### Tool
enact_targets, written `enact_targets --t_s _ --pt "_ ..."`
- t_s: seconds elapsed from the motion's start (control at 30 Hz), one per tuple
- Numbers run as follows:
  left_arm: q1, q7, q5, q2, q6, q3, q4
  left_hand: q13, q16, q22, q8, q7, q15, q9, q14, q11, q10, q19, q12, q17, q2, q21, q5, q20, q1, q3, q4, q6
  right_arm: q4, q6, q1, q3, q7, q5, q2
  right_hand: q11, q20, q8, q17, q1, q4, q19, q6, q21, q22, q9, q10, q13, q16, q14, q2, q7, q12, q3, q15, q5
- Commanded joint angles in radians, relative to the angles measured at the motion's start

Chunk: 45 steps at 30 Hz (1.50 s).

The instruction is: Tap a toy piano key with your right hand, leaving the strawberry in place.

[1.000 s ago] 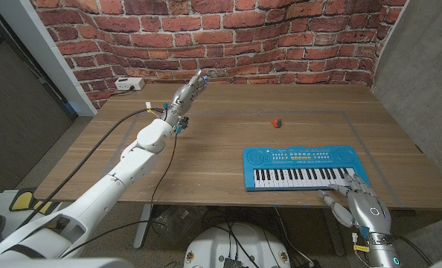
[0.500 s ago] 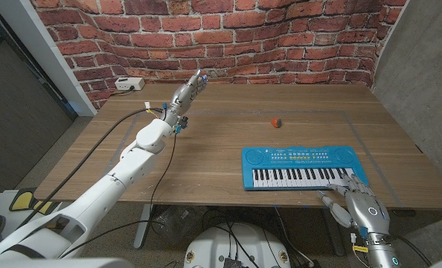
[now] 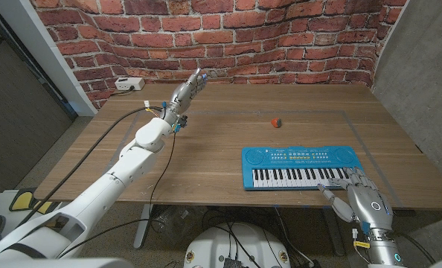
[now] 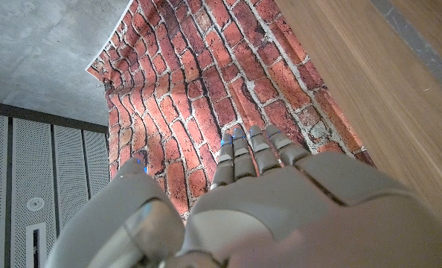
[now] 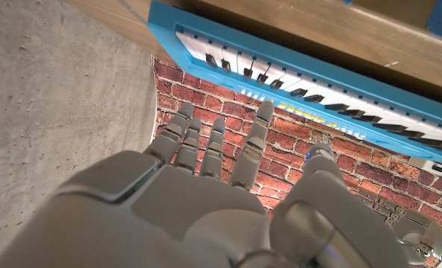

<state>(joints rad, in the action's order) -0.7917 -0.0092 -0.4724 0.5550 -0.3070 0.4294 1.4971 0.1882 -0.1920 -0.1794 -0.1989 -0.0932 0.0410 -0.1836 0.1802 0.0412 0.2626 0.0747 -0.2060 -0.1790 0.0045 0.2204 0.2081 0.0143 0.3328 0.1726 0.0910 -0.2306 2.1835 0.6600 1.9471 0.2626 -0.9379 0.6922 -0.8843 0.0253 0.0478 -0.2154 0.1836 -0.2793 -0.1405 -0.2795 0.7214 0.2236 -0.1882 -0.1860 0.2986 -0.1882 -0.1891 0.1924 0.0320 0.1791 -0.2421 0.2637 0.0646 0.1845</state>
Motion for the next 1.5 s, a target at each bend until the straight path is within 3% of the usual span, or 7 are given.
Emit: enact_targets --t_s 0.03,0.2,0.7,0.77,0.87,1.2,1.5 --pt "0.011 0.000 0.003 -0.003 0.001 0.000 -0.007 0.005 0.003 -0.001 0.000 0.002 -0.004 -0.003 0.004 0.000 0.004 0.004 0.002 -0.005 0.002 -0.004 -0.001 0.001 -0.001 -0.003 -0.003 -0.010 0.029 -0.002 0.010 -0.026 -0.009 0.025 0.011 0.001 -0.028 0.011 0.003 -0.008 0.000 -0.004 -0.025 0.008 -0.004 -0.003 0.017 -0.002 -0.011 0.020 0.001 -0.003 -0.006 0.006 0.003 -0.002" --pt "0.016 -0.003 0.001 -0.004 -0.002 -0.001 -0.008 0.005 0.003 -0.001 -0.001 0.003 -0.005 -0.003 0.003 0.000 0.006 0.003 0.001 -0.005 0.001 -0.005 -0.001 0.002 -0.001 -0.004 -0.003 -0.011 0.049 -0.010 0.018 -0.046 -0.005 0.031 0.018 -0.001 -0.029 0.024 0.004 -0.008 0.000 -0.005 -0.058 0.007 -0.004 -0.004 0.020 -0.002 -0.009 0.026 0.000 -0.014 -0.005 0.006 0.003 -0.002" --pt "0.034 -0.023 -0.009 -0.019 -0.012 0.006 -0.021 0.005 0.002 -0.001 -0.001 0.003 -0.006 -0.003 0.006 -0.003 0.005 0.004 0.002 -0.005 0.001 -0.006 -0.001 0.002 0.000 -0.007 -0.003 -0.013 0.136 -0.093 0.078 -0.165 0.046 0.019 0.051 -0.001 -0.022 0.029 0.004 -0.008 0.001 -0.016 -0.082 0.010 -0.003 -0.005 0.026 -0.002 -0.009 0.038 0.001 -0.022 -0.005 0.007 -0.002 -0.003" --pt "0.037 -0.029 -0.012 -0.023 -0.017 0.007 -0.025 0.005 0.002 -0.001 -0.001 0.003 -0.007 -0.003 0.005 -0.005 0.006 0.004 0.002 -0.005 0.001 -0.006 -0.001 0.002 0.000 -0.007 -0.003 -0.012 0.142 -0.122 0.088 -0.191 0.064 0.000 0.059 0.014 -0.021 0.041 0.005 -0.006 0.004 -0.021 -0.134 0.011 -0.003 -0.006 0.023 -0.002 -0.006 0.041 0.003 -0.051 -0.001 0.007 -0.003 -0.004" --pt "0.037 -0.033 -0.015 -0.024 -0.016 0.009 -0.024 0.005 0.002 -0.001 -0.001 0.004 -0.008 -0.003 0.005 -0.002 0.006 0.004 0.002 -0.005 0.001 -0.007 -0.001 0.002 0.000 -0.008 -0.003 -0.013 0.144 -0.162 0.092 -0.218 0.080 -0.016 0.076 0.021 -0.021 0.044 0.005 -0.005 0.004 -0.032 -0.165 0.014 -0.003 -0.006 0.023 -0.002 -0.005 0.043 0.003 -0.066 0.001 0.007 -0.002 -0.004" --pt "0.030 -0.020 -0.015 -0.026 -0.011 0.007 -0.019 0.005 0.002 -0.001 -0.001 0.003 -0.009 -0.003 0.006 -0.005 0.007 0.005 0.002 -0.005 0.002 -0.007 0.000 0.002 0.001 -0.009 -0.003 -0.014 0.148 -0.320 0.079 -0.299 0.121 -0.068 0.153 0.029 -0.031 0.042 0.004 -0.007 0.003 -0.050 -0.195 0.018 -0.003 -0.008 0.028 -0.003 -0.005 0.053 0.003 -0.071 0.001 0.008 0.000 -0.004" --pt "0.035 0.007 0.003 -0.031 0.000 0.009 -0.016 0.005 0.002 -0.001 -0.001 0.001 -0.009 -0.003 0.007 -0.005 0.007 0.005 0.002 -0.005 0.003 -0.008 0.000 0.001 0.002 -0.010 -0.003 -0.015 0.122 -0.467 0.027 -0.371 0.207 -0.152 0.211 0.045 -0.036 0.042 0.004 -0.004 0.006 -0.069 -0.243 0.023 -0.002 -0.009 0.033 -0.003 -0.004 0.060 0.004 -0.114 0.001 0.007 -0.002 -0.005"
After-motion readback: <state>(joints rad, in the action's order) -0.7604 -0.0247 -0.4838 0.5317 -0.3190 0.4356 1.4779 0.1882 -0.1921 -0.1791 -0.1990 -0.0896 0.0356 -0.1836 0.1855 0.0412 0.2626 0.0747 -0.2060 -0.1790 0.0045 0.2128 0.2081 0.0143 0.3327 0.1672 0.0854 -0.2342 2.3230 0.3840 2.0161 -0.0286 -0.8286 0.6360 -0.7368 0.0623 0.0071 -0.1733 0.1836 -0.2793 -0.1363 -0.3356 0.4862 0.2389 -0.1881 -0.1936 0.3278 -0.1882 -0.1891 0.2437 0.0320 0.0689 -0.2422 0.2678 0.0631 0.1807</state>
